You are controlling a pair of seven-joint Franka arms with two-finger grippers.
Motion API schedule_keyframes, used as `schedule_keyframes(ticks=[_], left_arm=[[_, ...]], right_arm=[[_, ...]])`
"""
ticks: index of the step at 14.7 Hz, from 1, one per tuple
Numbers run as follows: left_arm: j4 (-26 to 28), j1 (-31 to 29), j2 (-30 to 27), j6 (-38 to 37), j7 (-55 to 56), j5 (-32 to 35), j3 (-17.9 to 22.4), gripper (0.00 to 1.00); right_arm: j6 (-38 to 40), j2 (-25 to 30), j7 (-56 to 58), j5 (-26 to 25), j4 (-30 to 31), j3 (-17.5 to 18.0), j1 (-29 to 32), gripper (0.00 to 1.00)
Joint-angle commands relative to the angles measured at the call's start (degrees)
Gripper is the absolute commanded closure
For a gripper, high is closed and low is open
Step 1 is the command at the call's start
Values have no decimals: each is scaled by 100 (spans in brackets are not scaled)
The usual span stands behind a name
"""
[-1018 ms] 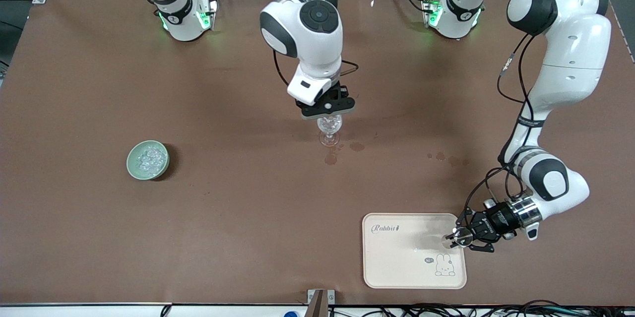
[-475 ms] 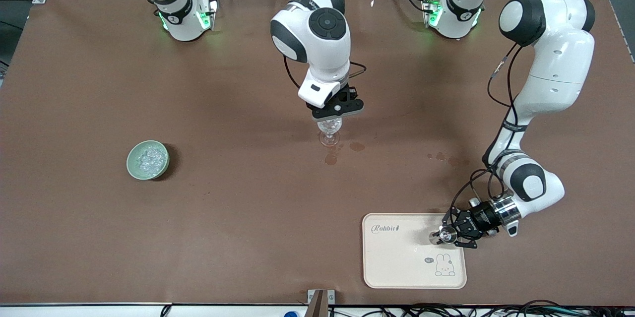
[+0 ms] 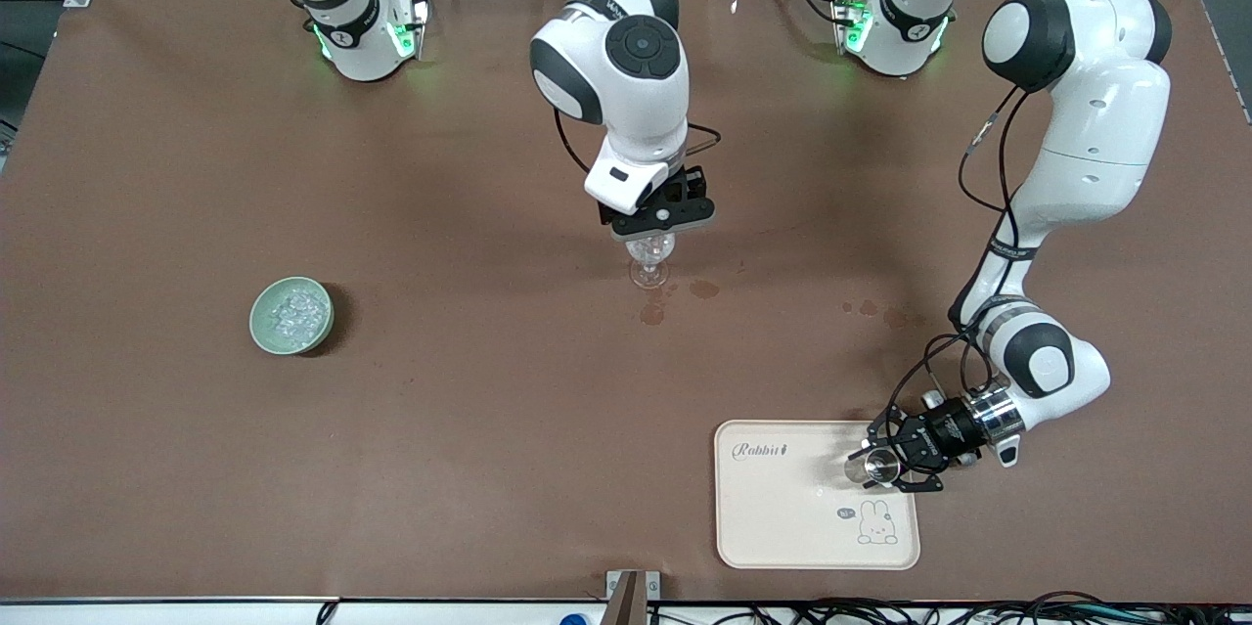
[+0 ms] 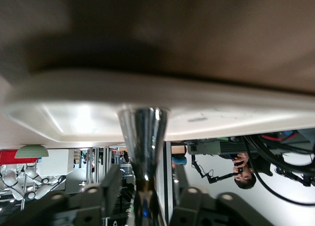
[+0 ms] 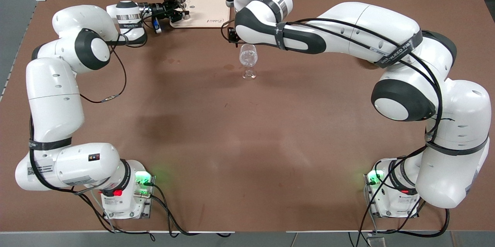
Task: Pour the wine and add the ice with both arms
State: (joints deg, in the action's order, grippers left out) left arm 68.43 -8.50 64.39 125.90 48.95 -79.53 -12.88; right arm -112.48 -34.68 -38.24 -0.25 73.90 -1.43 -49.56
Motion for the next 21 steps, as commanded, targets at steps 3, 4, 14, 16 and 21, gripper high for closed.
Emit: schedule_keyframes(ticks=[3, 4, 14, 16, 21], left_arm=[[328, -125, -786, -144, 220, 1689, 40, 0], [346, -221, -935, -345, 264, 2400, 40, 0], [285, -530, -2912, -2659, -463, 6429, -30, 0], [293, -433, -3238, -2799, -990, 7053, -135, 0], [302, -450, -4099, -3045, -2152, 8618, -917, 0]], right_arm=[[647, 778, -61, -2, 46, -261, 472, 0], [779, 883, -61, -19, 46, -270, 682, 0], [1974, 1955, 1774, -256, 256, -270, 3037, 0], [2335, 2166, 2615, -239, 257, -270, 3547, 0], [2609, 2816, 3805, -133, 607, -252, 4515, 0]])
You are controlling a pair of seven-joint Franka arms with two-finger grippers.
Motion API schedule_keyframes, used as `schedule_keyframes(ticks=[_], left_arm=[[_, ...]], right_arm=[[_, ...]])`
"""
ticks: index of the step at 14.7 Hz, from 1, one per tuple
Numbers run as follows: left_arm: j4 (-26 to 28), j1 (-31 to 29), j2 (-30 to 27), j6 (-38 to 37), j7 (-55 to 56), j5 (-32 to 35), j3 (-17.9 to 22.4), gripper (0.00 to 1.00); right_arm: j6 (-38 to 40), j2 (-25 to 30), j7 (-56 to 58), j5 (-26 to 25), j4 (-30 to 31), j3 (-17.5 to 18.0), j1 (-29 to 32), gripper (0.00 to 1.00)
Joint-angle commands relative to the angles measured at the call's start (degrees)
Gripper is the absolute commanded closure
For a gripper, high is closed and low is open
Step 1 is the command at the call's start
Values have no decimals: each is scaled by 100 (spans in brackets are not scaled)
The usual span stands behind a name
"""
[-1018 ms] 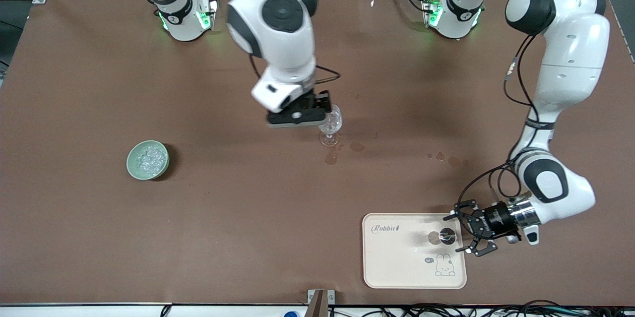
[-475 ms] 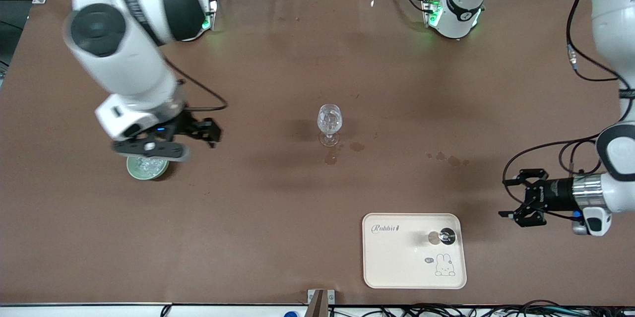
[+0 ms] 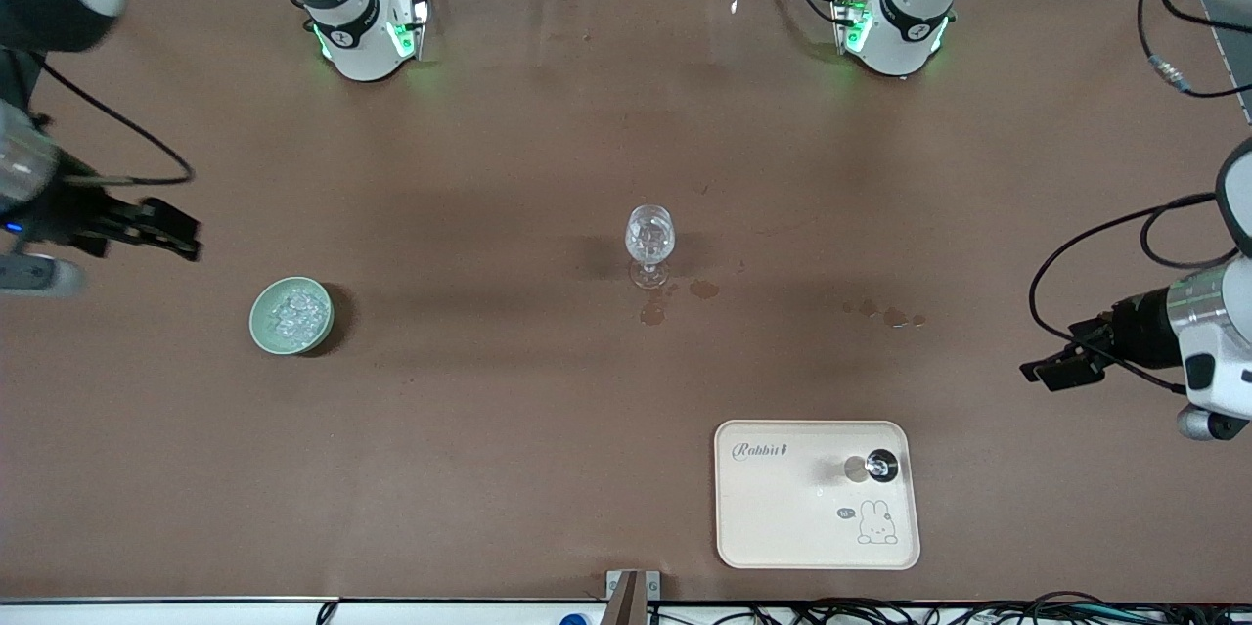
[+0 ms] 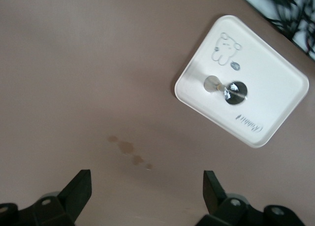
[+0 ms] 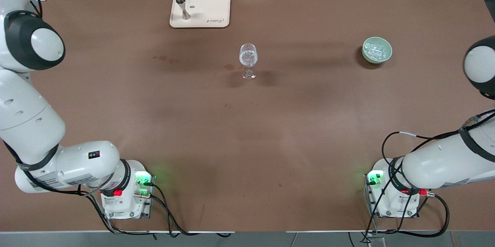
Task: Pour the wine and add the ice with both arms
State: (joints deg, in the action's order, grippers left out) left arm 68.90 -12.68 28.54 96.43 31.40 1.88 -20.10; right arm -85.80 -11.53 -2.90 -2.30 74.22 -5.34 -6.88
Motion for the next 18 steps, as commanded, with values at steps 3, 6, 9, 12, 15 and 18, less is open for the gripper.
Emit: schedule_keyframes(ticks=[3, 6, 9, 12, 15, 18], left_arm=[[255, -76, -928, -448, -739, 550, -371, 0], [596, 264, -1542, -713, -1652, 480, 118, 0], [1455, 748, -2446, -897, -2259, -20, 1050, 0], [2406, 899, -3291, -881, -2585, -206, 1324, 0], [2759, 1188, -3670, -880, -2612, -171, 1377, 0], [3120, 1268, -4022, -793, -2612, -153, 1377, 0]], right_arm=[[-139, 1055, 519, 89, 1180, 130, 354, 0], [-271, 1425, 817, 89, 1648, 112, 416, 0], [-219, 1312, 1071, 81, 1333, 112, 608, 0], [-280, 1198, 1125, 54, 1297, 103, 696, 0], [-280, 1197, 1064, 63, 1279, 112, 732, 0], [-280, 1101, 1064, 80, 1209, 112, 741, 0]])
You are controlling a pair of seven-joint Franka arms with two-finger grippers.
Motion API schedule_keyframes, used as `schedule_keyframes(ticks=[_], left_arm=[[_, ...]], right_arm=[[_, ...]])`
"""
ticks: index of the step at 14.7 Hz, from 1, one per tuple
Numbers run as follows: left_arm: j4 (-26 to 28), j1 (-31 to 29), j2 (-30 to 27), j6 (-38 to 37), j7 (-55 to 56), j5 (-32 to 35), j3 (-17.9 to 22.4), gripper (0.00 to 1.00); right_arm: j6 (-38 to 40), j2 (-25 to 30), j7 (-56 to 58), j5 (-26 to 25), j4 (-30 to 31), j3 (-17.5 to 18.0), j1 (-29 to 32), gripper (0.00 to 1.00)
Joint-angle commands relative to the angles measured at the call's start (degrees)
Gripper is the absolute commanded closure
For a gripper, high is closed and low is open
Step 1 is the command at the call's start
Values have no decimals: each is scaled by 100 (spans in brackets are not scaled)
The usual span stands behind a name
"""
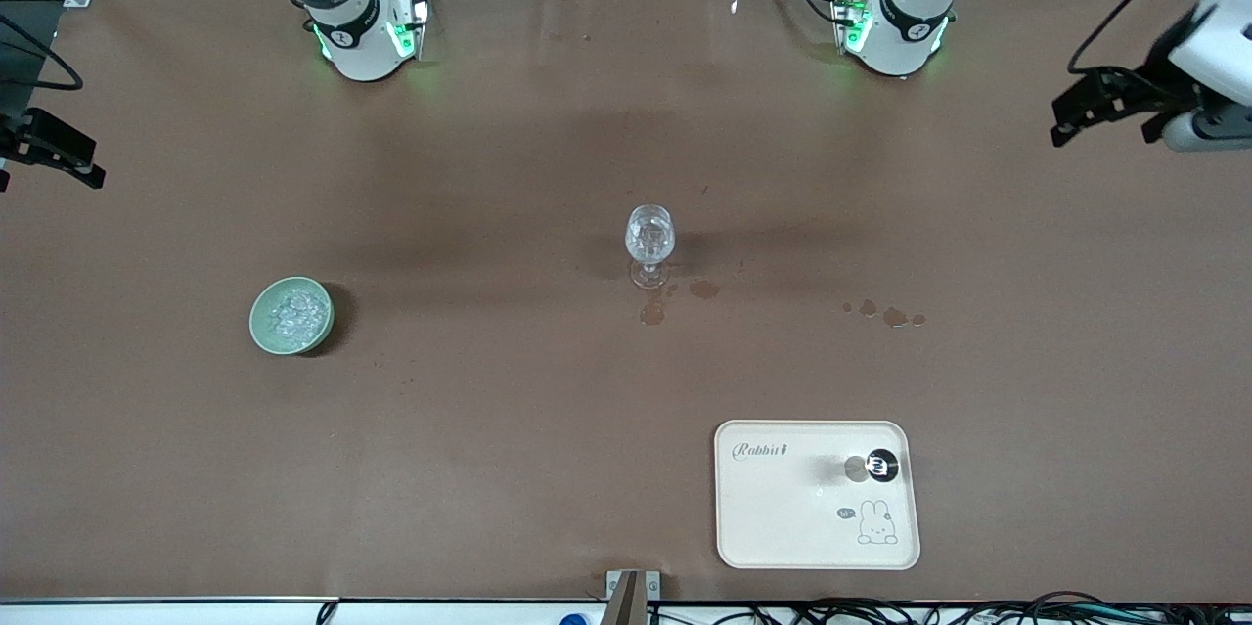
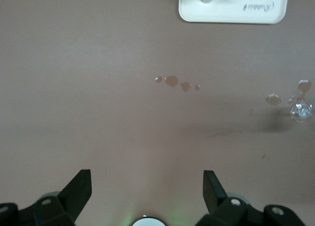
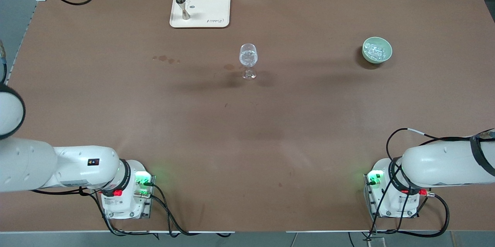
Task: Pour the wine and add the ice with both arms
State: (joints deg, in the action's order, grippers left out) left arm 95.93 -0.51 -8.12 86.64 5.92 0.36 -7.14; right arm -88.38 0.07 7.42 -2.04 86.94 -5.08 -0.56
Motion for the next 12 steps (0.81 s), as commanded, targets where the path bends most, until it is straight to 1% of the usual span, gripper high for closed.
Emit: schedule_keyframes(ticks=[1, 3, 5, 9, 12], left_arm=[[348, 25, -313, 177, -65, -53, 81, 0], [-11, 51, -147, 116, -12, -2, 46, 0], [-232, 34, 47, -42, 58, 43, 28, 0], [-259, 7, 83, -42, 417, 51, 46, 0], [-268, 16, 118, -42, 436, 60, 54, 0]], right_arm=[[-21, -60, 5, 64, -63, 86, 109, 0], [-12, -60, -4, 73, -55, 86, 126, 0], [67, -51, -4, 73, -11, 86, 117, 0], [32, -86, -92, 81, -28, 86, 135, 0], [84, -86, -144, 81, -63, 95, 118, 0]])
